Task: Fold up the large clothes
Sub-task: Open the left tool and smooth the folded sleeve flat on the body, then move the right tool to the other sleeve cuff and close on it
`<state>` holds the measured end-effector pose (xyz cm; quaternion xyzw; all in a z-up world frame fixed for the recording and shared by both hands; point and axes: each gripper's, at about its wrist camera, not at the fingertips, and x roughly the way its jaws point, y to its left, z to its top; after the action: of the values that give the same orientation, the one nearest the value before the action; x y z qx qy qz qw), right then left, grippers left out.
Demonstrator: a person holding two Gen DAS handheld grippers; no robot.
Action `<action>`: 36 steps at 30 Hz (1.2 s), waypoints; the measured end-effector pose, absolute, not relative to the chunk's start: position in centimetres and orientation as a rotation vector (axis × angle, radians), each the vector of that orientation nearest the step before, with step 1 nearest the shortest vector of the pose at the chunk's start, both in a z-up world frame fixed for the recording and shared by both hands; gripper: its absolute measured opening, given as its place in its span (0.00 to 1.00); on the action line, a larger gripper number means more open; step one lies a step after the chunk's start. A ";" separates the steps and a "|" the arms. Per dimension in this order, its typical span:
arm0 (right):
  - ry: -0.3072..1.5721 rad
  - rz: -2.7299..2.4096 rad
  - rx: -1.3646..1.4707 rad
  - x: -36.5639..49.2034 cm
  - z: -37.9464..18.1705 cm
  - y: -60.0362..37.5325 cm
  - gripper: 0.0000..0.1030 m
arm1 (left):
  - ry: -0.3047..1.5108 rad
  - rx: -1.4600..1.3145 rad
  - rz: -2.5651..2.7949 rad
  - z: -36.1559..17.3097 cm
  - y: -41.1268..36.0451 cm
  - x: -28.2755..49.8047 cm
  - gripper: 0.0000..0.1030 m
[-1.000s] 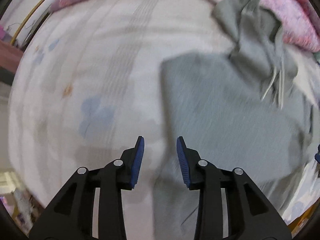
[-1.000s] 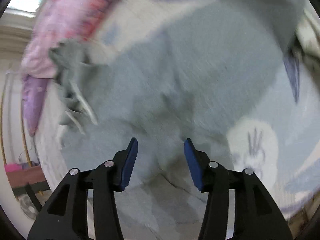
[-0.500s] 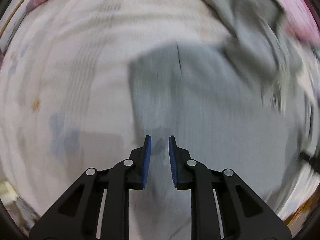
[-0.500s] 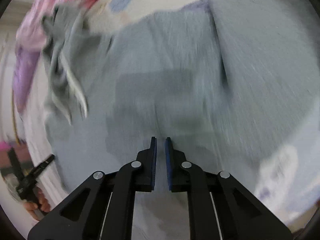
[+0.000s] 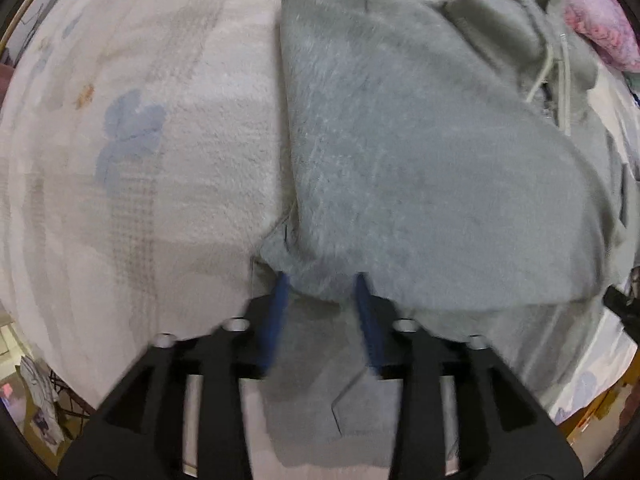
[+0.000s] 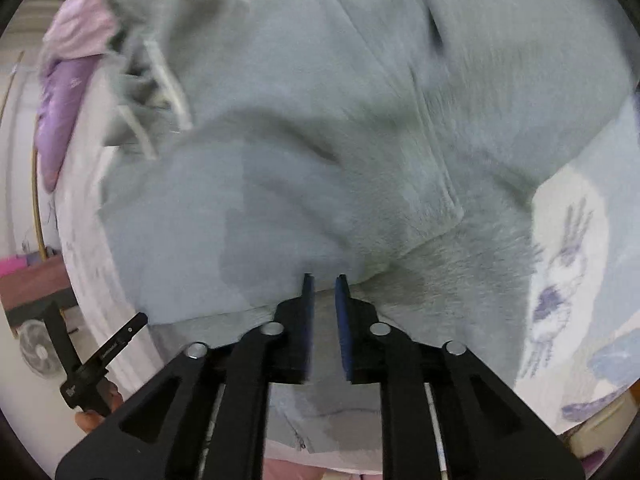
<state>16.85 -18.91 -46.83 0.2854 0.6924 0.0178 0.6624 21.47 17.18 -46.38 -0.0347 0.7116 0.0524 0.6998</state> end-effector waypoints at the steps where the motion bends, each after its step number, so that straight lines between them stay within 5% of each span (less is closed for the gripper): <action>1: 1.537 0.042 0.646 16.8 -45.7 -19.1 0.38 | 1.577 -0.070 0.115 -45.8 17.1 21.5 0.44; 2: 1.510 0.041 0.647 16.6 -44.5 -19.4 0.52 | 1.567 -0.061 0.111 -44.7 16.7 21.4 0.46; 4: 1.430 0.033 0.637 16.1 -41.1 -20.0 0.63 | 1.561 -0.053 0.104 -43.2 16.4 21.1 0.48; 11: 1.230 0.041 0.579 14.0 -32.7 -20.4 0.76 | 1.482 -0.020 0.077 -35.0 13.6 18.5 0.54; 36: 0.956 -0.233 0.382 -7.0 -14.1 -19.4 0.77 | 1.206 0.086 -0.174 -18.9 15.7 7.0 0.55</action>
<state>-6.95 -19.41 -14.10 0.1820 0.4562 -0.1114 0.8639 7.02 15.71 -18.89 0.0403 0.5660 -0.0818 0.8193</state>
